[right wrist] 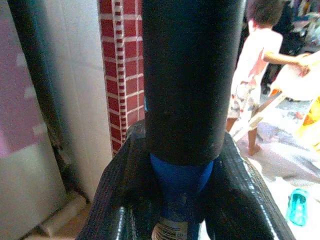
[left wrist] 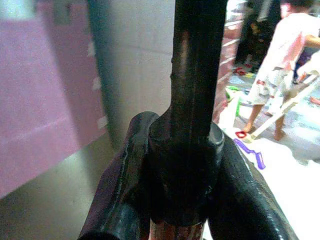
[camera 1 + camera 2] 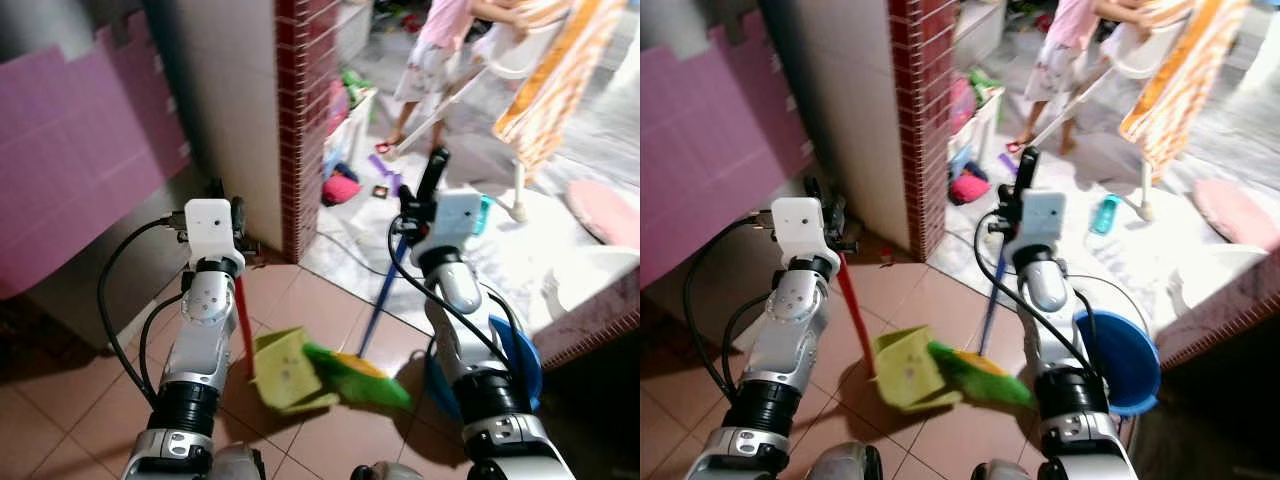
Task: Sweep floor
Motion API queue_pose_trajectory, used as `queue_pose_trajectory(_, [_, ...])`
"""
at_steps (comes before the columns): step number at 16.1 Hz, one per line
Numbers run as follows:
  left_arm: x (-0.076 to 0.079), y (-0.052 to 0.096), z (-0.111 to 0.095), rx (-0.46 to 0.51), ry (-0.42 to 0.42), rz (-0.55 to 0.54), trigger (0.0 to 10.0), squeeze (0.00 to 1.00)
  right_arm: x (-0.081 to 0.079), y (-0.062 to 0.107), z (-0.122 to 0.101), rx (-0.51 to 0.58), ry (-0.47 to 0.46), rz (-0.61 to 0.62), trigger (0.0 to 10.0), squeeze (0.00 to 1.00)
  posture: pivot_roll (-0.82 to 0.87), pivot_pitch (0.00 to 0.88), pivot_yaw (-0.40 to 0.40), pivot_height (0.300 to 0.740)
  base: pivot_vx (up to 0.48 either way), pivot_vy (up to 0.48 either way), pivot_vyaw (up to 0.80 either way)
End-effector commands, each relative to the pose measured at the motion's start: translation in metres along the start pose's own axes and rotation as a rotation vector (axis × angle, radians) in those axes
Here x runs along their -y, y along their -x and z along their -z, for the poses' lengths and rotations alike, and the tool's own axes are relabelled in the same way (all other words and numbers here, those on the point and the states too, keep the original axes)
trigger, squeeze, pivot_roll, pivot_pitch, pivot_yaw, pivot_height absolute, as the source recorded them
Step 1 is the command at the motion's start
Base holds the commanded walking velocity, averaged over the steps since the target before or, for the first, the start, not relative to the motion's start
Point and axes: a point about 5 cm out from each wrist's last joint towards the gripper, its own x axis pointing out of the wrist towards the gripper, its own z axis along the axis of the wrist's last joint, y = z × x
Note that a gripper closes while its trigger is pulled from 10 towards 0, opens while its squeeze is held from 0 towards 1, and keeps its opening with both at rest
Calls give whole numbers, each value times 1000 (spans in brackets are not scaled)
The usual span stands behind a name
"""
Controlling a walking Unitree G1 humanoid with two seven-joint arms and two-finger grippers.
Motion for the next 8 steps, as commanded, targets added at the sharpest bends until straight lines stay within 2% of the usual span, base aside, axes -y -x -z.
queue_pose_trajectory(1, [-2, 0, -8, 28, -2, 3, 10000, 0, -8, -1, 0, -2, -17, -21, 10000, 0, -76, 50, -39, 740, 0, 424, 0])
queue_pose_trajectory(8, [14, 3, -4, -6, 25, 87, 10000, 0, -6, -3, 2, -19, 7, -14, 10000, 0, -76, 45, -42, 740, 0, 480, 0])
